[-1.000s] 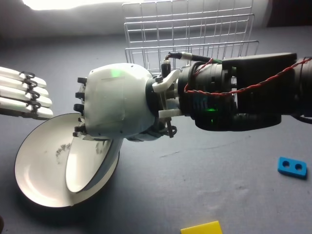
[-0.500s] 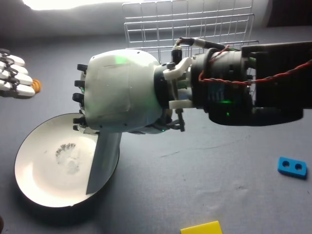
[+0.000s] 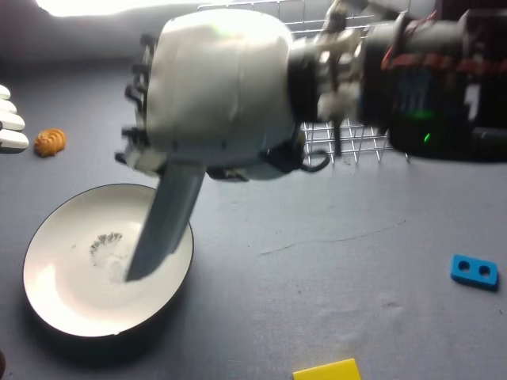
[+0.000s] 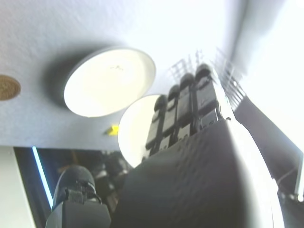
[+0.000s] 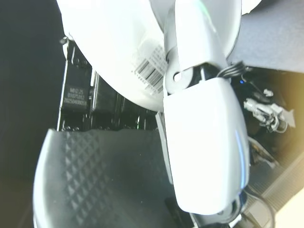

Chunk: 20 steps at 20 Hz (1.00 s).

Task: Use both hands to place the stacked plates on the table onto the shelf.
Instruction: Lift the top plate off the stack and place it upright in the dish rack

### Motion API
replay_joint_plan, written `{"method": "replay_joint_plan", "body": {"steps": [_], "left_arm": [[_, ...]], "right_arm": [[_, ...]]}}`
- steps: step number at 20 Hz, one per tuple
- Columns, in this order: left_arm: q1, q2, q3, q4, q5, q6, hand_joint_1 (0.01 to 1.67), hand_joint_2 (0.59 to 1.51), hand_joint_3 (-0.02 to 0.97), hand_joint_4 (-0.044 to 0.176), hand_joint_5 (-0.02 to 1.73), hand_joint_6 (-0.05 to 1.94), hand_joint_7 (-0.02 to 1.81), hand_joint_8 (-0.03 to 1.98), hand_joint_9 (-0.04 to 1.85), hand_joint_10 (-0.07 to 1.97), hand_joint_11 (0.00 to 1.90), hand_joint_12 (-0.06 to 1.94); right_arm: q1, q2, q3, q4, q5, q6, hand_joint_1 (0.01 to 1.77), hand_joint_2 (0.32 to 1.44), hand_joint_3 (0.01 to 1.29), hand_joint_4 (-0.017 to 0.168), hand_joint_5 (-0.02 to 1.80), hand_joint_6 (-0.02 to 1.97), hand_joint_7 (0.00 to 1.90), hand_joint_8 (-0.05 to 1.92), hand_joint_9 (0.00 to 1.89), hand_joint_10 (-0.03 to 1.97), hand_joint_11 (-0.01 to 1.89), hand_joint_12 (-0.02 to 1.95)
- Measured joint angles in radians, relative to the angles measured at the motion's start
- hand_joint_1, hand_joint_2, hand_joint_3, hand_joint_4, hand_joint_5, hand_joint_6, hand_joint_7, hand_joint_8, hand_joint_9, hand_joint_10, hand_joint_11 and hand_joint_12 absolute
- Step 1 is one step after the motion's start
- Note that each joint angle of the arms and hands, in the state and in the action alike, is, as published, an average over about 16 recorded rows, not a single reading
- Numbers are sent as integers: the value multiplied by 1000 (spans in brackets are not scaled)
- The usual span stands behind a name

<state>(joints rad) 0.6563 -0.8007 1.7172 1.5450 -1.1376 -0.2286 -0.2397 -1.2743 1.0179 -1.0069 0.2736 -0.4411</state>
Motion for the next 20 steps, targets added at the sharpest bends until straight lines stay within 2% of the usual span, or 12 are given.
{"method": "replay_joint_plan", "body": {"steps": [6,10,13,20], "left_arm": [[0,7,-1,-1,-1,6,13,1007,21,1,21,15,15,13,18,7,16,-12],[-1,1,-1,2,-2,14,13,1010,21,1,21,15,15,12,17,7,15,-12],[-1,-4,-5,6,0,22,13,1012,21,1,22,15,14,12,16,7,15,-12],[0,-24,-30,23,8,41,13,1011,21,1,22,15,13,12,15,7,16,-12]], "right_arm": [[87,75,-6,-91,43,318,1330,1006,14,2,885,999,1076,750,1035,1007,908,986],[139,118,2,-153,47,540,1331,1006,14,1,885,1007,1073,755,1029,1022,905,990],[168,145,9,-183,30,674,1333,1007,14,1,887,1003,1071,761,1027,1035,900,996],[203,188,29,-147,-60,840,1338,1006,14,1,884,1003,1064,776,1023,1052,879,1015]]}}
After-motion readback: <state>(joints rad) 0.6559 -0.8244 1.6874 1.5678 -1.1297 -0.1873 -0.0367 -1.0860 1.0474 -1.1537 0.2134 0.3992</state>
